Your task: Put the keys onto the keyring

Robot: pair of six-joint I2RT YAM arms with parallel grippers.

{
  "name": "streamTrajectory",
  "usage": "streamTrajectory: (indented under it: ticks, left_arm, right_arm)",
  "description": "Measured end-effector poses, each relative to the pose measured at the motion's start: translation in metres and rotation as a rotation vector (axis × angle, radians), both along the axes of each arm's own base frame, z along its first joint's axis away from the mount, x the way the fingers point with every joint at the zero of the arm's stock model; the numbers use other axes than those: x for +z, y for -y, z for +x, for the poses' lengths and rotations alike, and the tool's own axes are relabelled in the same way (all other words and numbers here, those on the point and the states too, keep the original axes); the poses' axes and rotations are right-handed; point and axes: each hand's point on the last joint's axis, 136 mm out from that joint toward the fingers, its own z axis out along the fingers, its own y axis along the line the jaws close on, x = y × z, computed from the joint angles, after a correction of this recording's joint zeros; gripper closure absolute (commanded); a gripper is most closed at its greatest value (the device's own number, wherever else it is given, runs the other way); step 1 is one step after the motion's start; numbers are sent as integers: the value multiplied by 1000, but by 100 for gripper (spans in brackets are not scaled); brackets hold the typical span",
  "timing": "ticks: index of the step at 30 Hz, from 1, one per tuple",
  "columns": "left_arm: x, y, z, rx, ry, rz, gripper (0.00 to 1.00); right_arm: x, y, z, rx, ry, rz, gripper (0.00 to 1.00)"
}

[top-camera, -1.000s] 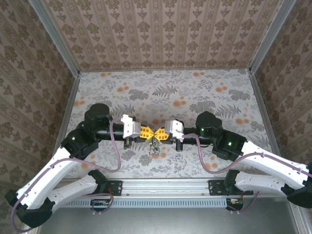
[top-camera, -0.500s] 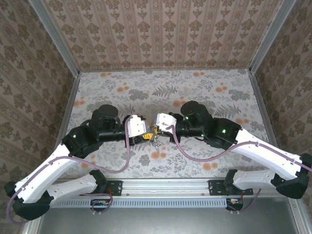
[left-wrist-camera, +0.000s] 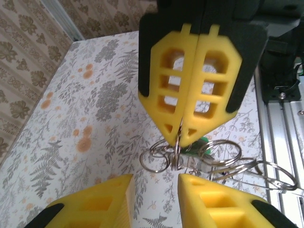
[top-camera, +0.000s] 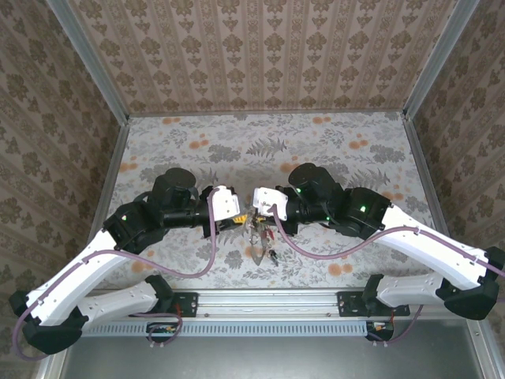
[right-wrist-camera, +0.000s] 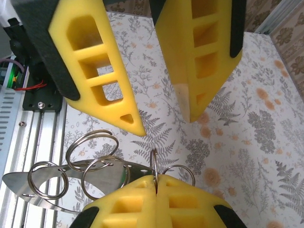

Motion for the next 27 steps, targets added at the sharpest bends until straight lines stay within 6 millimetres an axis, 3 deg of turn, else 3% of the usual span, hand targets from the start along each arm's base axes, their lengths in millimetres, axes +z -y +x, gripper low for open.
streamTrajectory:
  ticks: [8, 15, 17, 19, 23, 27]
  left_arm:
    - [5, 4, -9, -53, -11, -28, 70]
    - [-3, 10, -6, -59, -32, -6, 71]
    - [-6, 11, -5, -62, -37, 0, 76]
    - [-5, 12, -5, -65, -36, -1, 90]
    - [-6, 13, -6, -74, -30, 0, 93]
    - [-6, 13, -6, -77, -31, -1, 88]
  right_arm:
    - [-1, -3, -2, 16, -13, 2, 100]
    - [0, -3, -3, 19, -14, 5, 100]
    - [0, -3, -3, 21, -16, 6, 100]
    - [0, -3, -4, 25, -18, 7, 100]
    - [0, -3, -4, 26, -20, 10, 100]
    - [0, -3, -4, 26, -20, 10, 100]
